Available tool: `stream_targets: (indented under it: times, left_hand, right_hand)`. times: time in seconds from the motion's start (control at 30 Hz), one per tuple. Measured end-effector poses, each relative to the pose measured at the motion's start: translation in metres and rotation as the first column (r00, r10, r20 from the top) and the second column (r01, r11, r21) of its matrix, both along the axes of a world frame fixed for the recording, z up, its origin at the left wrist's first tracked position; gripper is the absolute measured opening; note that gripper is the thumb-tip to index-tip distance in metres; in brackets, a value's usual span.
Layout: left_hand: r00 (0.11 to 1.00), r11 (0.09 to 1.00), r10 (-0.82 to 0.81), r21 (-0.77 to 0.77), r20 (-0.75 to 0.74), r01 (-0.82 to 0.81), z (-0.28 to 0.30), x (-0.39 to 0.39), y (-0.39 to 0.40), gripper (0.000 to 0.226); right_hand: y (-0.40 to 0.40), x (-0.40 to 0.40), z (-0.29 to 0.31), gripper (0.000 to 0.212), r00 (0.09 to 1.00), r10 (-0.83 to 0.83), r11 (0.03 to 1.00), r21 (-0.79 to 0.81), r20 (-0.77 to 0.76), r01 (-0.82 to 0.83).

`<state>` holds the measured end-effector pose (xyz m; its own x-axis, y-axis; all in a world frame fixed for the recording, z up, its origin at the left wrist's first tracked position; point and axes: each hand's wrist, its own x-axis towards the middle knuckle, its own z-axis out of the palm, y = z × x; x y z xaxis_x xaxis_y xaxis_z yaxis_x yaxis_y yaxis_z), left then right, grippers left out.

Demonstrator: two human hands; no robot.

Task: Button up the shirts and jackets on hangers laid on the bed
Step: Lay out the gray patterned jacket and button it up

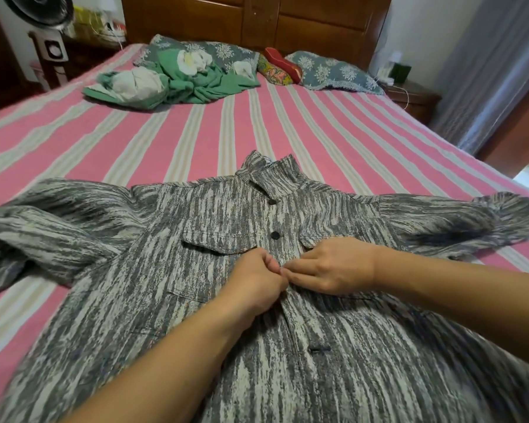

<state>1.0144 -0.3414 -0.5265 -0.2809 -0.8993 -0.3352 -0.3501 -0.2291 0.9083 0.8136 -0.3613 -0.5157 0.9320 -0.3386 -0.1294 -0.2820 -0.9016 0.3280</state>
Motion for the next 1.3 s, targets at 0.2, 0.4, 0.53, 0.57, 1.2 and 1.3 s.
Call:
stream_targets:
  times: [0.2,0.4,0.53,0.57,1.2,1.3]
  left_hand:
    - [1.0,0.999,0.024,-0.026,-0.007,-0.025,0.0,-0.002,0.002,0.02]
    - [0.991,0.996,-0.023,-0.079,0.135,0.033,-0.002,-0.006,0.003,0.028]
    - [0.991,0.991,-0.042,-0.118,0.13,0.057,-0.003,-0.006,0.002,0.031]
    - [0.99,0.989,-0.054,-0.129,0.132,0.072,-0.003,-0.005,0.002,0.033]
    - [0.838,0.931,-0.149,-0.212,0.526,0.298,0.018,0.0,0.015,0.021]
    - [0.893,0.944,-0.182,-0.179,0.412,0.275,0.047,0.025,0.036,0.029]
  right_hand:
    - [-0.002,-0.003,-0.003,0.023,0.999,0.013,0.999,-0.031,0.032,-0.012]
    - [-0.002,0.0,-0.006,0.022,0.997,0.017,0.998,-0.06,0.069,-0.013]
    - [0.001,0.005,-0.002,0.015,0.987,-0.016,0.999,-0.028,0.158,0.021]
    - [0.002,0.006,-0.001,0.014,0.979,-0.04,0.999,-0.002,0.198,0.042]
    - [0.156,0.06,0.032,0.035,0.069,-0.979,0.188,0.7,0.194,0.689]
    - [0.19,0.093,0.016,0.058,0.089,-0.975,0.188,0.538,0.204,0.822]
